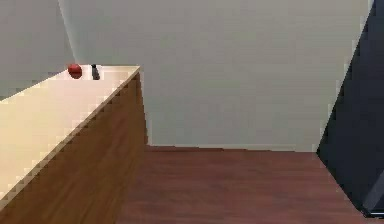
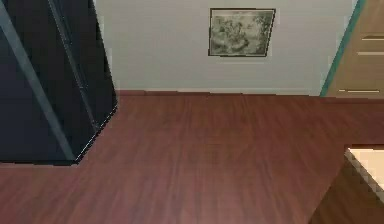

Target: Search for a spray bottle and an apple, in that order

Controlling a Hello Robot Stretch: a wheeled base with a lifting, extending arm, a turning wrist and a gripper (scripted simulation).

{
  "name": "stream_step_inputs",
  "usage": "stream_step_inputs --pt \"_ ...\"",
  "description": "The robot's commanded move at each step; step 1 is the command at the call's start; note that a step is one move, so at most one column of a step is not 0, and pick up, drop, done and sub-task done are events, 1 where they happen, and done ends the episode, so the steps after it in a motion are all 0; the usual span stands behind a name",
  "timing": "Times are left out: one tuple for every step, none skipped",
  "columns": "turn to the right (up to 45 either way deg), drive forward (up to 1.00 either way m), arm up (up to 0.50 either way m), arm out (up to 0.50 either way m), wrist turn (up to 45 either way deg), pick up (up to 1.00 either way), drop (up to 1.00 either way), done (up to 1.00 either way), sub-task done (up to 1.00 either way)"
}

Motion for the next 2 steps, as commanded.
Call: stream_step_inputs --pt "0.0 1.0 0.0 0.0 0.0 0.0 0.0 0.0 0.0" --pt "6.0 0.0 0.0 0.0 0.0 0.0 0.0 0.0 0.0"
